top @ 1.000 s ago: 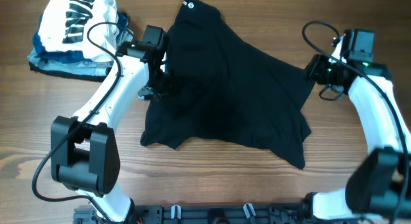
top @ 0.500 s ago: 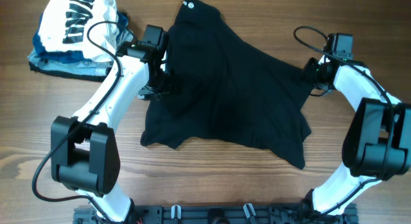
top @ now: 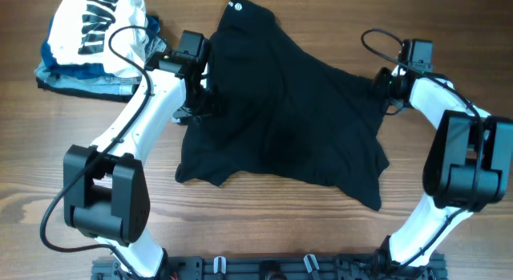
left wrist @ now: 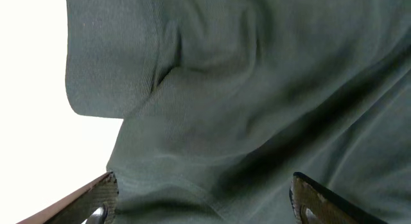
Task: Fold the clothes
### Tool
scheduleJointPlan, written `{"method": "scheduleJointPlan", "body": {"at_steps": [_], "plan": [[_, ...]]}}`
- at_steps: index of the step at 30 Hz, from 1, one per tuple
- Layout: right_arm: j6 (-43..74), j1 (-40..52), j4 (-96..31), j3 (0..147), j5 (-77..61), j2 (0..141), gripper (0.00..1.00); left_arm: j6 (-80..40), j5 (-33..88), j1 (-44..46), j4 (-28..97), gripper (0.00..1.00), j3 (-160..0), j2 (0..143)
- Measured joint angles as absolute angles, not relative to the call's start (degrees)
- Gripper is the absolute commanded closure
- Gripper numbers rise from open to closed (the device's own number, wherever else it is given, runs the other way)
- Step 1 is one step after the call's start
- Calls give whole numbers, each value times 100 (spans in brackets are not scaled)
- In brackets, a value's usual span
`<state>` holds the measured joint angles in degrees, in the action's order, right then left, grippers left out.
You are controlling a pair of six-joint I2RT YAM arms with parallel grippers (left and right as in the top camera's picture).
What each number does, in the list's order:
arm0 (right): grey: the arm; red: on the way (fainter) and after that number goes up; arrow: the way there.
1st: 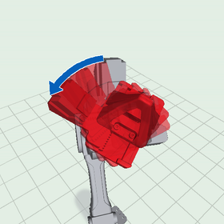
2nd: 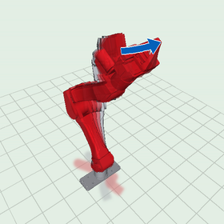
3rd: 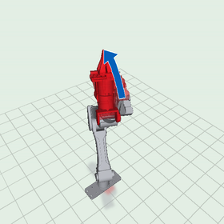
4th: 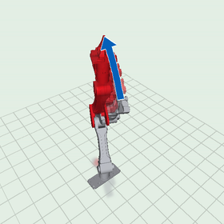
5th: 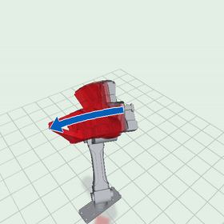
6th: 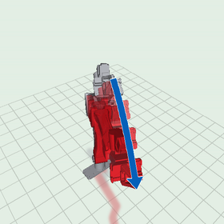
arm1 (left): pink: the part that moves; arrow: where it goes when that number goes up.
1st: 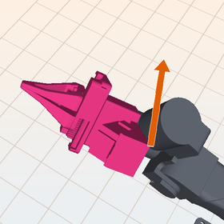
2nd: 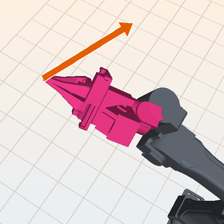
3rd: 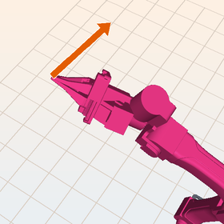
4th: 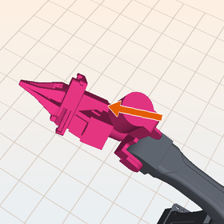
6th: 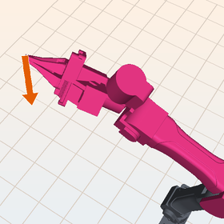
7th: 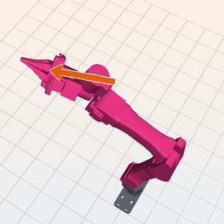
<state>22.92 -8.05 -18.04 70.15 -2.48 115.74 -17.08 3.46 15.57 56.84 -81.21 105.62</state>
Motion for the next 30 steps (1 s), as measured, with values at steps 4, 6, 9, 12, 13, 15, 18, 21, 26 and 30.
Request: {"method": "scheduleJointPlan", "body": {"at_steps": [4,6,9,12,13,15,18,21,26,30], "plan": [[2335,-805,-740,7043,-80,11848,96,-1708,346,1557,5533,17,-8121,10562],[2338,-814,-287,7032,69,11952,96,-1708,344,1557,5494,18,-8121,10562],[2340,-875,285,6980,220,12081,95,-1708,346,1557,5478,18,-8121,10562],[2443,-1048,797,6947,333,12199,96,-1708,346,1557,5476,19,-8121,10562],[2447,-1100,956,6945,362,12210,96,-1708,346,1557,5476,18,-8121,10562],[2449,-1197,1118,6958,416,12215,95,-1708,346,1557,5476,18,-8121,10562],[2440,-1293,1004,7081,434,12219,95,-1708,346,1557,5450,18,-8121,10562],[2263,-1330,259,7553,386,12232,63,-1708,344,1557,5419,15,-8121,10562],[1693,-1234,-2040,8954,-311,12217,36,-1706,113,1415,5454,12,-8121,10562],[1439,-1085,-3148,9419,-1035,11935,34,-1706,110,906,5459,16,-8121,10562]]}}
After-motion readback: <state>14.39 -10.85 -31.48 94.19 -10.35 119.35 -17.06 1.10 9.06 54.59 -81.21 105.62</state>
